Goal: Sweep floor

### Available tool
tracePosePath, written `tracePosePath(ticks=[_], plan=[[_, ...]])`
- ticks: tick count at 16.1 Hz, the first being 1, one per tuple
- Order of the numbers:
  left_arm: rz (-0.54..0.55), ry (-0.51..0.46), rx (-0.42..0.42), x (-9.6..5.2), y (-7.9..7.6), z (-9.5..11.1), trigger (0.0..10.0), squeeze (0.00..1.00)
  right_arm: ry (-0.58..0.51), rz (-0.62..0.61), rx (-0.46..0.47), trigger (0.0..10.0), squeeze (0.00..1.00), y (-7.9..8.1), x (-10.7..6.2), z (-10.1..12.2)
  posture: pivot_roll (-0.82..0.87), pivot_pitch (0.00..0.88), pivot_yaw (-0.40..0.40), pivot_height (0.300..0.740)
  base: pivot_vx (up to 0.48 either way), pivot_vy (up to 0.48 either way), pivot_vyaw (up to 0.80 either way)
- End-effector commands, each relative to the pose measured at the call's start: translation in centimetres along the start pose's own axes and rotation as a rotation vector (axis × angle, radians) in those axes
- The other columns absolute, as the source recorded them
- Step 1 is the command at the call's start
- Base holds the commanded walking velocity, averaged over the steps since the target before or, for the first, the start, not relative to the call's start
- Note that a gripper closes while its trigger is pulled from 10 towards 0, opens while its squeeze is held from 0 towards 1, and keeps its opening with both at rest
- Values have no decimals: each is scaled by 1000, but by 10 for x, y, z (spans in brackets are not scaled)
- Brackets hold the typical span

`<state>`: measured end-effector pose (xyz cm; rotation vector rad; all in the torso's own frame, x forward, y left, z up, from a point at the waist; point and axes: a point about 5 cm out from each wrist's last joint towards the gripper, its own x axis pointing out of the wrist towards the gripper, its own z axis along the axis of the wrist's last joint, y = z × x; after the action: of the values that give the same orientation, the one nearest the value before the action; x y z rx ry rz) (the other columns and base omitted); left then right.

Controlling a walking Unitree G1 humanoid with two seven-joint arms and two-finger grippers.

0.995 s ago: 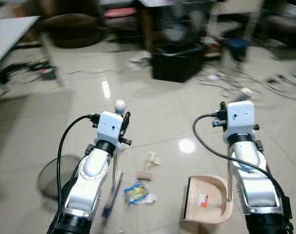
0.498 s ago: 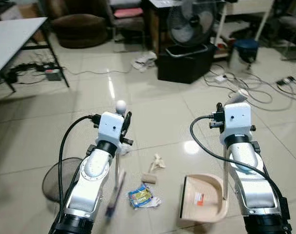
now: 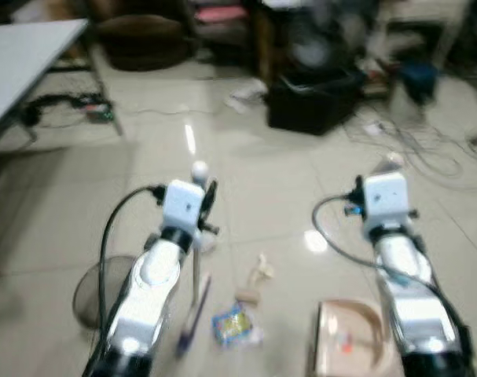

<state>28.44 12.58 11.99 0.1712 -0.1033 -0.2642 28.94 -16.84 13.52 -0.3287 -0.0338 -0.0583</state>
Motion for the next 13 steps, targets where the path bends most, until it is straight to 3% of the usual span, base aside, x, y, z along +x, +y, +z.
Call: tracePosePath(ticks=[1,5,10,13], plan=[[-3,-47,29,3,1,11,10000,0,-36,-9,27,10000,0,-2,-1,6,-126,0,51,740,356,0,0],[10,-44,26,3,3,10,10000,0,-27,6,40,10000,0,-1,-1,4,-123,0,47,740,323,0,0],[-19,15,11,1,0,-1,10000,0,-18,21,46,10000,0,3,-3,-2,-119,0,50,740,0,0,0],[-51,50,51,6,-3,-12,10000,0,-22,33,56,10000,0,2,2,-9,-117,0,58,740,0,0,0]])
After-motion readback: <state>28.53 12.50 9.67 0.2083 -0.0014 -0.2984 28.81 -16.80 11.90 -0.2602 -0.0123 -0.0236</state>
